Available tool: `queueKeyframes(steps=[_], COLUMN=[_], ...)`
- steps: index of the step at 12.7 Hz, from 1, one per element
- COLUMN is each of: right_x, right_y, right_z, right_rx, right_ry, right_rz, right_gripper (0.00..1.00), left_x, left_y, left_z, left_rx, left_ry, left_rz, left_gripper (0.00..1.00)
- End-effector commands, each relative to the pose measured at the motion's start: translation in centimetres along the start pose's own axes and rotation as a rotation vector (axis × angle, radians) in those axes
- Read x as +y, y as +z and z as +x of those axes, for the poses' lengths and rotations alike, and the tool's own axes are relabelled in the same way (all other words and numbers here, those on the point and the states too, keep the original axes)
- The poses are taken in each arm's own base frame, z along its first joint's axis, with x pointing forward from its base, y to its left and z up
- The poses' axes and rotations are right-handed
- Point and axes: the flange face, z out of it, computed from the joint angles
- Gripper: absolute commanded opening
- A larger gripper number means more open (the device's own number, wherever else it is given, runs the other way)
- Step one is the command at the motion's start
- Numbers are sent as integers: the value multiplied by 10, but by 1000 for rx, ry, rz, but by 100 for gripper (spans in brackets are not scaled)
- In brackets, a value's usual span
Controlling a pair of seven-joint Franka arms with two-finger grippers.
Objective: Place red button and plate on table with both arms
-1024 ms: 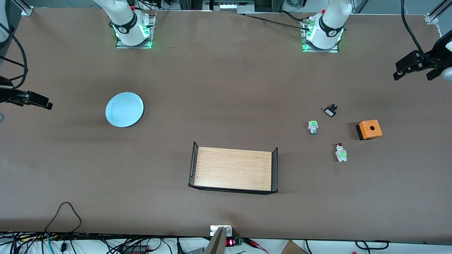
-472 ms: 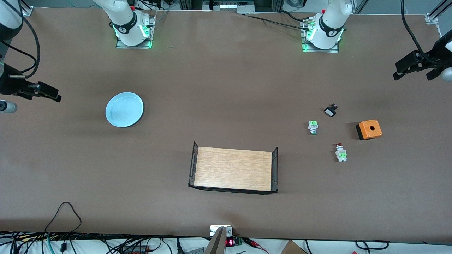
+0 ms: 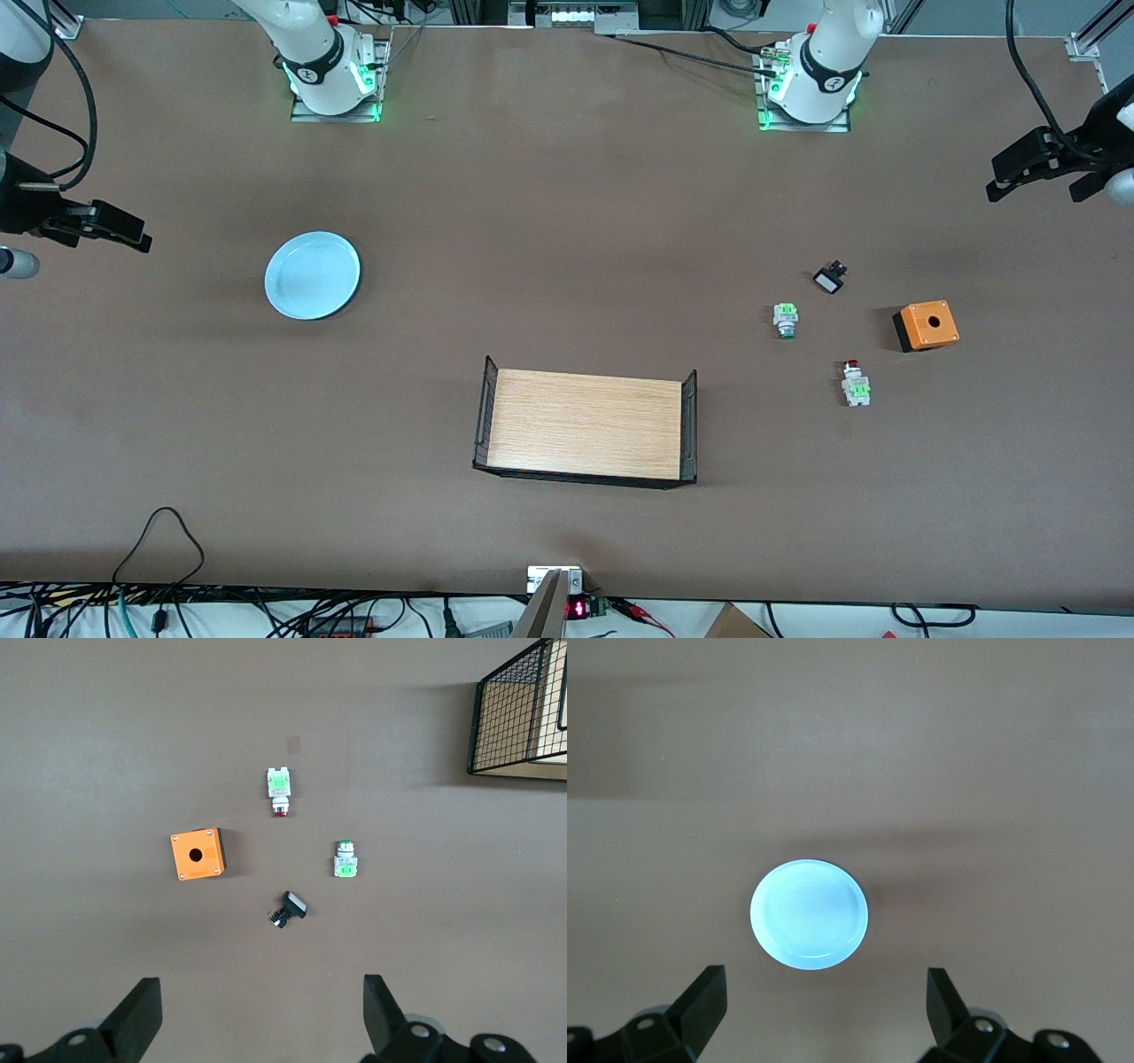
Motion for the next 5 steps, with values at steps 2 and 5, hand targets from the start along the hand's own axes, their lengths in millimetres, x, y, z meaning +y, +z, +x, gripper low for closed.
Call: queueKeyframes(steps=[2, 5], right_x=[0, -2], right_y=[-16, -16], right_z=[-5, -6], right_rx=[18, 17], right_ry=[-16, -21], right_rz=[-14, -13], right_gripper=[100, 100], left_x=[1, 1], left_y=[-6, -6], left_z=[1, 1], left_rx=[-4, -3], left_ry=[-7, -6], left_rz=[23, 23], left_gripper=[100, 100])
